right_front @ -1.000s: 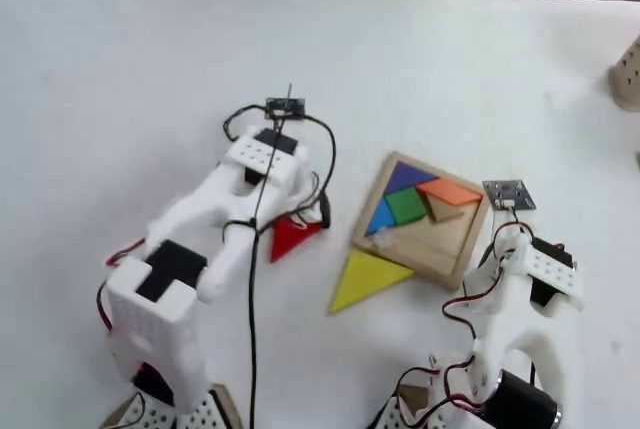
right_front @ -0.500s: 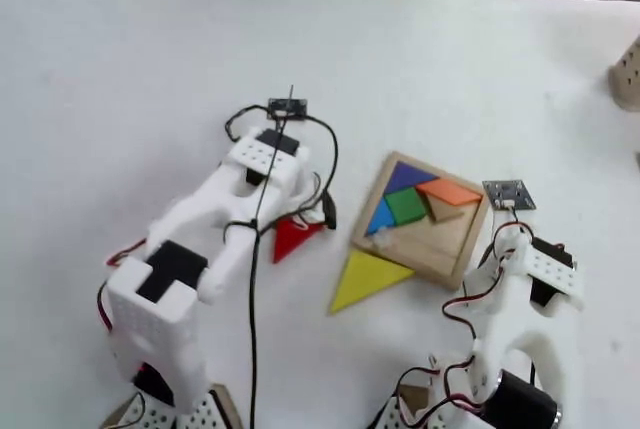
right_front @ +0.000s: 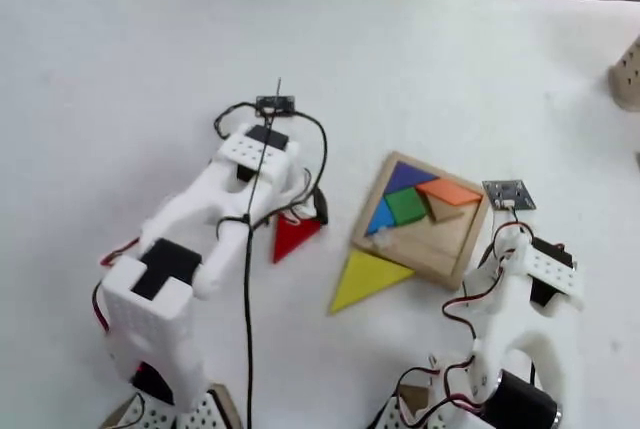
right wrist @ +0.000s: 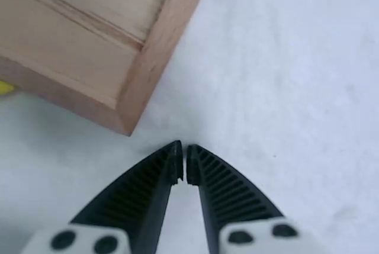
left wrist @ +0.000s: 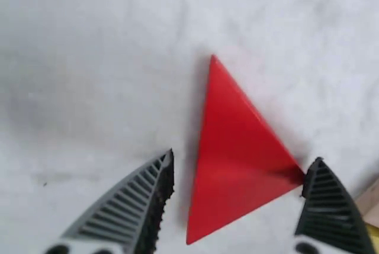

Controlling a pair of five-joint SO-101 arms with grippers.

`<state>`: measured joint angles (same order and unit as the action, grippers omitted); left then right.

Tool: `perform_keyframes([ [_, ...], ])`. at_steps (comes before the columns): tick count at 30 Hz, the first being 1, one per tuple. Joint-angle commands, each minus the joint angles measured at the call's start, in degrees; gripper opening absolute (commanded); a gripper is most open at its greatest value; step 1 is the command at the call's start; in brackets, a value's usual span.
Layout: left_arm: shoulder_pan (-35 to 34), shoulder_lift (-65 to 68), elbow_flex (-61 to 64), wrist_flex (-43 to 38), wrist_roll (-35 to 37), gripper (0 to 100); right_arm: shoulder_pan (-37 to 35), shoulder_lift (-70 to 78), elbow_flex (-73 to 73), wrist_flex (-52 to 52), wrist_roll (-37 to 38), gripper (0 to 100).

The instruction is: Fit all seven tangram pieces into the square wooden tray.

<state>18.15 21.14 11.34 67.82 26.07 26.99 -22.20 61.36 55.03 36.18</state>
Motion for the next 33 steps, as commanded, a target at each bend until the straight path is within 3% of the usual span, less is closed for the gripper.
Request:
perform_keyframes([
  [1, -0.84, -0.13, 0.09, 1.14, 0.0, 34, -0.75, -0.75, -0.18, -0.22, 0.79, 1.8],
  [11, 2.77, -0.31, 1.14, 1.58, -0.18, 34, -0.84, -0.75, -0.18, -0.22, 0.79, 1.8],
  [23, 2.24, 0.57, 0.09, 1.49, -0.09, 34, -0.75, -0.75, -0.18, -0.22, 0.79, 1.8],
  [33, 1.36, 9.01, -10.02, 8.53, -0.09, 34, -0.66, -0.75, -0.18, -0.22, 0.79, 1.8],
])
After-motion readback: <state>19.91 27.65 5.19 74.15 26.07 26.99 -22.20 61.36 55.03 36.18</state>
